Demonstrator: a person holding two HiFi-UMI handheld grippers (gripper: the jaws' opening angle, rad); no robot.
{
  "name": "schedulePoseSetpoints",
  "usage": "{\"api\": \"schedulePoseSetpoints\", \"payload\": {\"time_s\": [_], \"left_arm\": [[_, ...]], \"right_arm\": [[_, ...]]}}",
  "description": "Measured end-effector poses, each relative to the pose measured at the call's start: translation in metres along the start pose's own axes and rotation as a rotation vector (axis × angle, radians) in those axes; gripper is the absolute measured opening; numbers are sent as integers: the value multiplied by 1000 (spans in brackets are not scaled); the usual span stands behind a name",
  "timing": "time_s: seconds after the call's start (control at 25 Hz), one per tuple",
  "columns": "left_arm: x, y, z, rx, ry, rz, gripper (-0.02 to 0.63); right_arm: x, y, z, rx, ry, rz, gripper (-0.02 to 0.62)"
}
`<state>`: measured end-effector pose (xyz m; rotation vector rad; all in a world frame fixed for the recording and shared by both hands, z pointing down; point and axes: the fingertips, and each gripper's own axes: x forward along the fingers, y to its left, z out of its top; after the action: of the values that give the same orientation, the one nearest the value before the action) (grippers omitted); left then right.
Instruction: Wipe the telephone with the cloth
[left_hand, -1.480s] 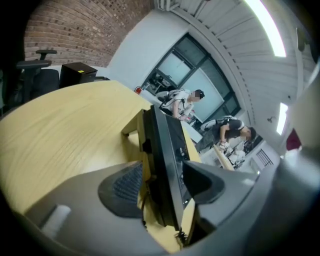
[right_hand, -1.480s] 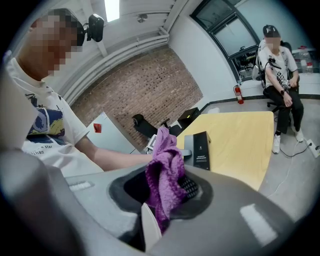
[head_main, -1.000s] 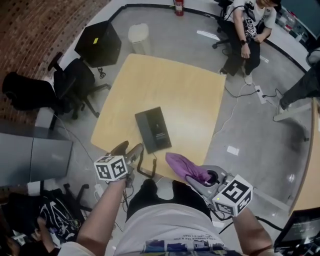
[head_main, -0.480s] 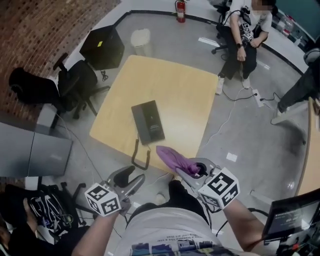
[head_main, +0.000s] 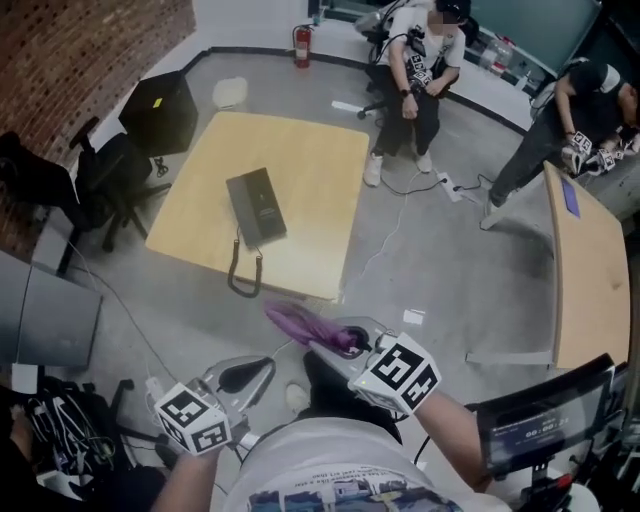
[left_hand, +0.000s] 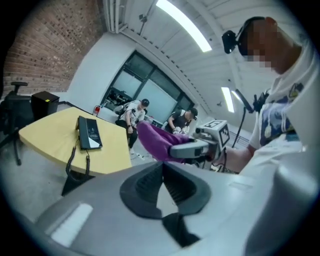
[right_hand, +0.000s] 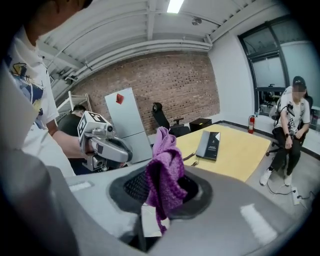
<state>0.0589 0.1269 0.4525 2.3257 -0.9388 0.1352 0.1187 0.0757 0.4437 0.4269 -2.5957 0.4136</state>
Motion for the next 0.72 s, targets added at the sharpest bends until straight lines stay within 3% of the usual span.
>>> {"api": "schedulePoseSetpoints", "payload": {"time_s": [0.24,0.48,0.6,0.72], "left_arm": [[-38,-53,-29,-3,-17,-69,9],[-49,-78,-36,36,-64,-12,9],[-46,-89,-38,21,-113,55,9],[-36,-115,-46,13,-131,70,9]], "right_arm": [[-31,62,-16,-26,1,5,84],[-67,81,-39,-31,3,5,86],[-85,84,-44,-46,-23,8,85],[-113,89,-56,-51,-39,3,84]]}}
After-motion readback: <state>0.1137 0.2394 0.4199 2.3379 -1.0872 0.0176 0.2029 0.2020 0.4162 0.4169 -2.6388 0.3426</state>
